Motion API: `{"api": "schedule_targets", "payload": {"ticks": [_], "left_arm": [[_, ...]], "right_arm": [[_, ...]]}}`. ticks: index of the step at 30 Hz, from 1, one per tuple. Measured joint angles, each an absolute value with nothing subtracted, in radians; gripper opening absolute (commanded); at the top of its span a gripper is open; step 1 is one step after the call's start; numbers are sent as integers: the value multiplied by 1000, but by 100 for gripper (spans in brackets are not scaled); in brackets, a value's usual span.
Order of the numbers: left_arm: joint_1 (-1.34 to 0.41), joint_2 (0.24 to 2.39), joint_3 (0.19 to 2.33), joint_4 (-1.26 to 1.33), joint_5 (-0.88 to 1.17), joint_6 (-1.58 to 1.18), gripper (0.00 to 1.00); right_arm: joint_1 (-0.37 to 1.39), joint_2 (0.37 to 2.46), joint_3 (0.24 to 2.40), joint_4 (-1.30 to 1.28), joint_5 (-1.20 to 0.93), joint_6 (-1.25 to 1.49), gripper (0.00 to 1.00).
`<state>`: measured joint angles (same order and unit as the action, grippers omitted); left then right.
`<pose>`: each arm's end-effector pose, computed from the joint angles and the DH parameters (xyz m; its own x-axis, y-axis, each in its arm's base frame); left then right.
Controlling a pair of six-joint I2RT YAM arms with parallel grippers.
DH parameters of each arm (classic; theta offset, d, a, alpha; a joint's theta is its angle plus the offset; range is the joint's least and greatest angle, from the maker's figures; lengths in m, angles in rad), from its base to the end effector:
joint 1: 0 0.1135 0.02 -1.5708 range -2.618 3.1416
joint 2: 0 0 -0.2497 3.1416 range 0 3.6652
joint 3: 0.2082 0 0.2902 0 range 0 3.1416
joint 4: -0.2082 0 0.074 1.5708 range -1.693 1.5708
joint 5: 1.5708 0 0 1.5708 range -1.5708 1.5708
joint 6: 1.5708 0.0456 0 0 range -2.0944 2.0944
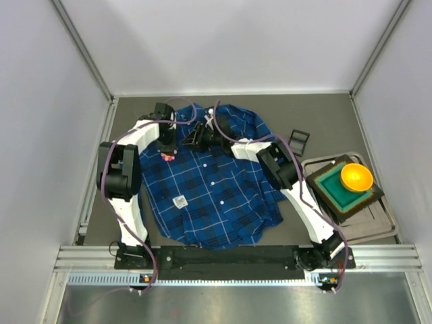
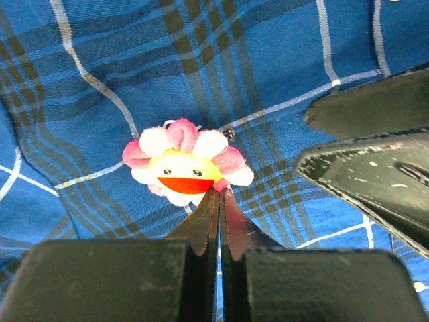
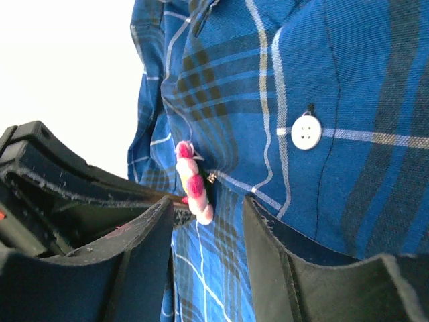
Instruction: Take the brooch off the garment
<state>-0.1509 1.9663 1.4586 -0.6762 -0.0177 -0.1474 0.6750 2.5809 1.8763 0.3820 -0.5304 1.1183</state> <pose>0.4337 -0.0651 0.1475 -0.9267 -0.0076 -0.3756 0.0077 0.9992 -0.0392 0.4494 0.3893 0.0721 -0.9299 0.2494 -0.2704 -0.1768 0.3415 0.9231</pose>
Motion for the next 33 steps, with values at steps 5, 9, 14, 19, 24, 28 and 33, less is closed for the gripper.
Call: {"api": "schedule_targets", "payload": {"ticks": [5,9,14,19,24,28,33], "left_arm": [[-135,1946,1425,-642,25,-154,0],[-119,1918,1407,-624,57,-171,0],[-111,1888,1392,-608,76,-186,0],[-111,1887,1385,-594,91,-189,0],[-111,1887,1378,-593,91,-189,0],[-111,1887,1376,-591,91,-189,0],[-111,1887,1372,-591,94,-189,0]], "right_arm": [[680,2597,1913,350,-516,1131,42],[686,2597,1925,346,-508,1126,48],[702,2597,1940,334,-506,1118,49],[723,2621,2003,315,-506,1114,49],[733,2656,2054,282,-502,1100,49],[738,2663,2070,228,-493,1076,49],[745,2691,2150,178,-483,1042,44]]}}
